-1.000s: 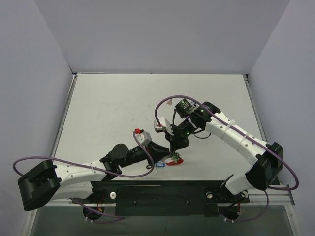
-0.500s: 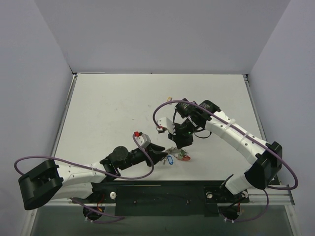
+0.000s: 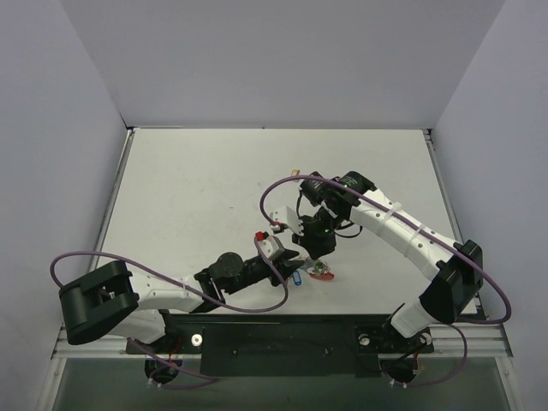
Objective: Put the keys on the keyring
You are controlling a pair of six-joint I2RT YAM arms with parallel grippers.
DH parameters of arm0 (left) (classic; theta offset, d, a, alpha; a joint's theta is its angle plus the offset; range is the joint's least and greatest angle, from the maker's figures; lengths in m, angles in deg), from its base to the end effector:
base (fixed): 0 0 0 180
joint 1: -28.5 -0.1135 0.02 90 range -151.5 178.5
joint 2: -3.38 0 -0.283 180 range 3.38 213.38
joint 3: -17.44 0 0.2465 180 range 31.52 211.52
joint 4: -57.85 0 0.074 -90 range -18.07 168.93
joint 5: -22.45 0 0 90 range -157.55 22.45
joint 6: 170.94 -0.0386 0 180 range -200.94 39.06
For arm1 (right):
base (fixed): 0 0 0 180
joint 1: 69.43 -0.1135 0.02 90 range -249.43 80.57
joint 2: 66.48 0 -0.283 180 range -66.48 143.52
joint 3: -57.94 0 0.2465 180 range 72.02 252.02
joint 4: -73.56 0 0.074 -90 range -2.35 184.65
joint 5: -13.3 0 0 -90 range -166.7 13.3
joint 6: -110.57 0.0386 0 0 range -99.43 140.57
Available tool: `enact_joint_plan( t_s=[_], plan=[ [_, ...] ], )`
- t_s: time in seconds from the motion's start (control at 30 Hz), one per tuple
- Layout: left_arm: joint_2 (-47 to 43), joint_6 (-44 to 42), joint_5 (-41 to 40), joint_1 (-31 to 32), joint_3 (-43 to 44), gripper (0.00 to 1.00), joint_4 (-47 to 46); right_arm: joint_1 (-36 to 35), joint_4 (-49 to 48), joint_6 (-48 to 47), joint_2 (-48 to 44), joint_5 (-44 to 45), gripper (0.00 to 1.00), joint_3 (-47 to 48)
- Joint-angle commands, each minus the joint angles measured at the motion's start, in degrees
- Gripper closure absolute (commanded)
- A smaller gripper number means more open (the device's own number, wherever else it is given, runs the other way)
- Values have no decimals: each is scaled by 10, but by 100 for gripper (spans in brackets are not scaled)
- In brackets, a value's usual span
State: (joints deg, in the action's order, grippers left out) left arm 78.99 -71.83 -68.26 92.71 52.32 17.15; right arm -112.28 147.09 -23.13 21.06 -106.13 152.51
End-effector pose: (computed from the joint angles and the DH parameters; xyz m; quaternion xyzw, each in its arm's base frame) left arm 0.1088 -0.2240 0.2267 0.3232 0.6291 -0.4186 0.5697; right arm 0.2037 0.2148 0.3277 -0.6868 0.6540 0.2472 0.1988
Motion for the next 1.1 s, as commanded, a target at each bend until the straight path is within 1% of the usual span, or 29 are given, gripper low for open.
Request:
enact_joint_plan(
  t_s=[0.0,0.13,0.47,0.53,0.57,0.6,0.63,0.67,0.83,0.9,0.93,0.97,1.0,1.03,1.07],
  plan=[
    [20,-19,-25,12,35,60,-65,-1,34,-6,-4,-4,100,19],
    [37,-15,-27,14,42,64,-70,0,37,-7,-3,-12,100,21],
    [62,-1,5,15,52,73,-86,5,37,-6,1,-26,100,24],
    [66,0,7,15,54,79,-88,7,37,-6,1,-27,100,24],
    [66,1,7,15,56,84,-88,7,37,-6,2,-28,100,24],
    [67,1,21,15,57,86,-90,6,37,-4,3,-29,100,24],
    [68,3,23,15,57,96,-90,7,38,-5,3,-30,100,24],
    [69,3,29,15,58,100,-92,7,37,-5,3,-30,100,24],
    [62,11,33,15,51,100,-100,10,38,-3,-1,-31,100,24],
    [52,21,17,14,40,100,-107,20,36,-1,-4,-41,100,25],
    [43,27,-3,15,30,100,-113,26,36,1,-6,-59,100,27],
    [35,36,-14,15,26,100,-116,39,36,3,-14,-71,99,28],
    [23,41,-33,15,19,100,-114,47,35,5,-17,-94,87,31],
    [16,50,-42,15,16,100,-110,62,35,6,-27,-109,82,31],
    [2,54,-57,15,13,100,-101,68,32,8,-32,-128,73,31]
  ],
)
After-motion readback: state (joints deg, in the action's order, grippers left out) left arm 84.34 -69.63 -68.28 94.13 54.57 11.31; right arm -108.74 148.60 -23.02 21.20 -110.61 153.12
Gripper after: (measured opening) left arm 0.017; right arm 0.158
